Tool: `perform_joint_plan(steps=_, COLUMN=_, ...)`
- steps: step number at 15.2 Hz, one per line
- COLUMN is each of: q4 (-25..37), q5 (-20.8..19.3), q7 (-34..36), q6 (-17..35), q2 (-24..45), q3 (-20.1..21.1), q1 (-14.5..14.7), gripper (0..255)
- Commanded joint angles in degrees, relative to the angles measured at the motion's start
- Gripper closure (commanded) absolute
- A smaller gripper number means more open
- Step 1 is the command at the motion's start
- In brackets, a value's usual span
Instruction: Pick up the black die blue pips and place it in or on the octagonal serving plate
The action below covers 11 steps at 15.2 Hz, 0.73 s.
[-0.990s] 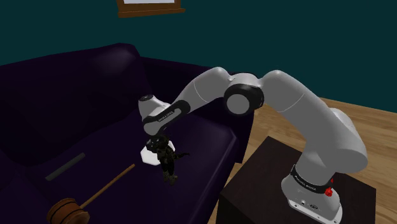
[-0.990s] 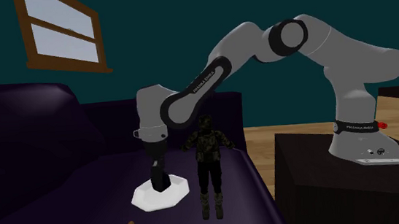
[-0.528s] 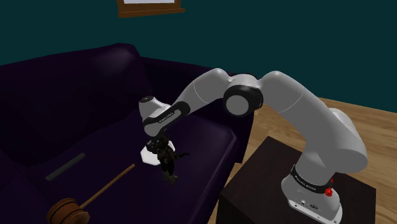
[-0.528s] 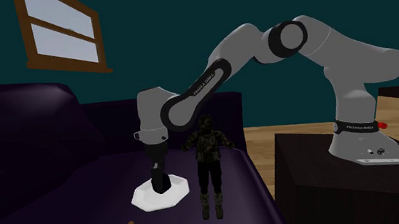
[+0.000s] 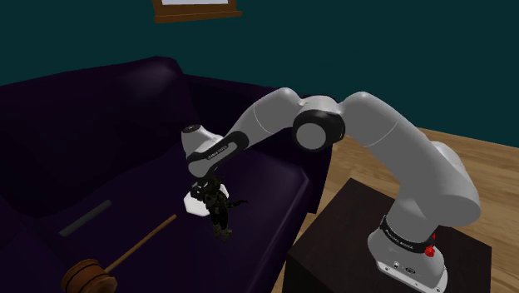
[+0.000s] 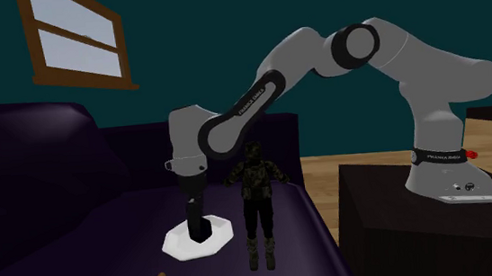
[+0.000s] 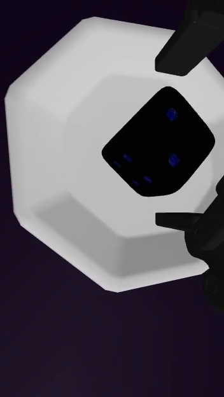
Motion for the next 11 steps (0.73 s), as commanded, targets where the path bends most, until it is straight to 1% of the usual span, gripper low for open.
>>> perform_joint_plan(steps=1, q4=-0.7, q5=0.1, q7=0.0, q6=-1.4, q2=-2.2, q3=0.1, q1=-0.1, gripper=0)
perform_joint_plan(steps=3, q4=-1.5, q5=0.2, q7=-0.1, q6=-3.1, q2=-4.6, q3=0.2, q1=-0.2, gripper=0)
perform_joint_plan(steps=11, q4=-1.5, q5=0.2, q7=-0.1, q6=-3.1, q2=-4.6, q3=0.2, q1=-0.2, gripper=0)
